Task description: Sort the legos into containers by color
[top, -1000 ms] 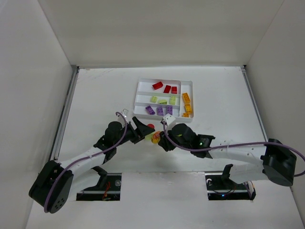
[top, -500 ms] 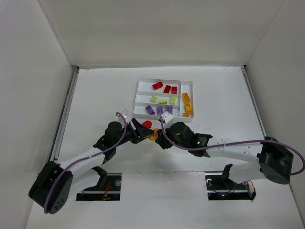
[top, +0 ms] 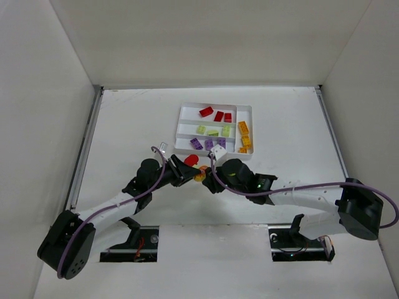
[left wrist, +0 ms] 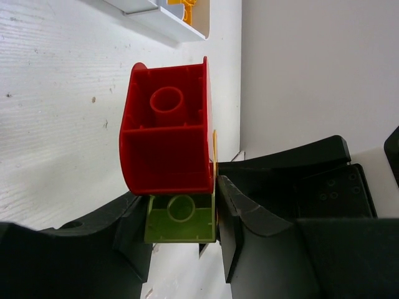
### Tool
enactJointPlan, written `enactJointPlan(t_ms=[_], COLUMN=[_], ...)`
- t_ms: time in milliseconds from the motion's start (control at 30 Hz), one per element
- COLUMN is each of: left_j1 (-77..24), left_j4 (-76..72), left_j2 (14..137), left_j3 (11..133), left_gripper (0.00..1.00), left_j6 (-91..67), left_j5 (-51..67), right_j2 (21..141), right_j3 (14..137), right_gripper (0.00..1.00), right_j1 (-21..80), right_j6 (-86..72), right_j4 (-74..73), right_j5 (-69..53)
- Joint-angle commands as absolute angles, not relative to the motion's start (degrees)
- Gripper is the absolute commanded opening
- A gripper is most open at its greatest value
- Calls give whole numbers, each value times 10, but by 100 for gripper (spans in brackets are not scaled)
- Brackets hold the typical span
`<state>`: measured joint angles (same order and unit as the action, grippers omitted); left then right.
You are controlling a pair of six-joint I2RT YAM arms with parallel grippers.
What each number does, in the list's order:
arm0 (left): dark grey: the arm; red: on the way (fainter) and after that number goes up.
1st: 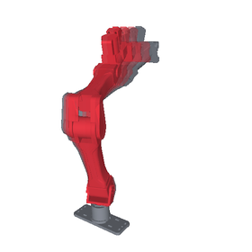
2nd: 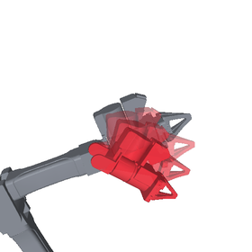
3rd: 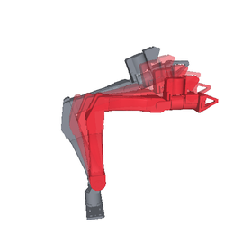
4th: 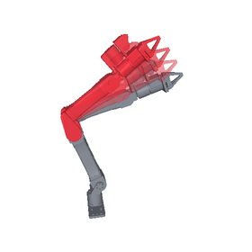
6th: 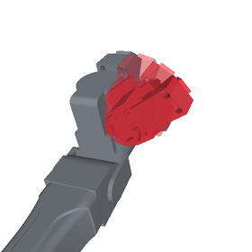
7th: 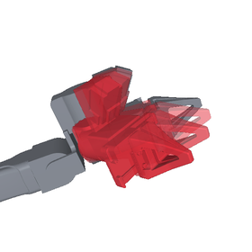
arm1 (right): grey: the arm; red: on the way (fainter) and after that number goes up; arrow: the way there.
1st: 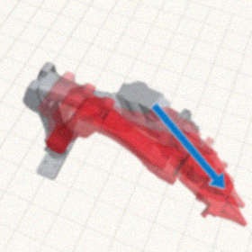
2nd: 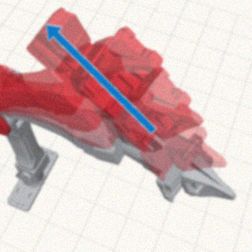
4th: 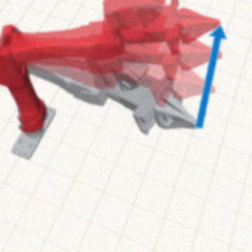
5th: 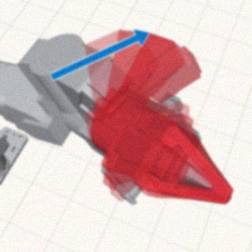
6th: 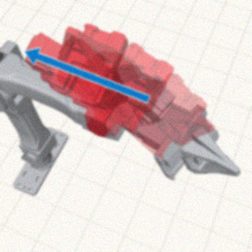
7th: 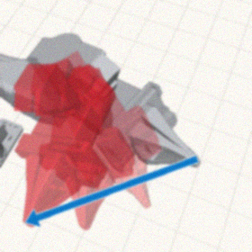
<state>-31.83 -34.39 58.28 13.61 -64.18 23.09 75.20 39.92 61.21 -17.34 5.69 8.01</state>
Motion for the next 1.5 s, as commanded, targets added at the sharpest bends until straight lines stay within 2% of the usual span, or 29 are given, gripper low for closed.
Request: enactJointPlan(t_ms=[0,333,767,900,1133,1467], left_j1=[-326,-301,-230,-220,-229,-220], left_j4=[-405,-433,-417,-413,-381,-327], left_j2=[564,492,490,487,476,424], left_j3=[130,100,105,107,111,62], left_gripper=[22,14,12,13,13,14], left_j6=[-652,-699,-689,-679,-643,-606], left_j5=[214,156,200,215,222,222], right_j2=[744,740,683,678,789,1030], right_j3=[405,396,374,380,467,695], right_gripper=[42,41,39,40,40,42], right_j1=[617,624,622,582,480,437], right_j6=[-171,-174,-175,-178,-214,-203], right_j4=[115,121,120,125,131,94], right_j5=[69,75,82,102,170,173])
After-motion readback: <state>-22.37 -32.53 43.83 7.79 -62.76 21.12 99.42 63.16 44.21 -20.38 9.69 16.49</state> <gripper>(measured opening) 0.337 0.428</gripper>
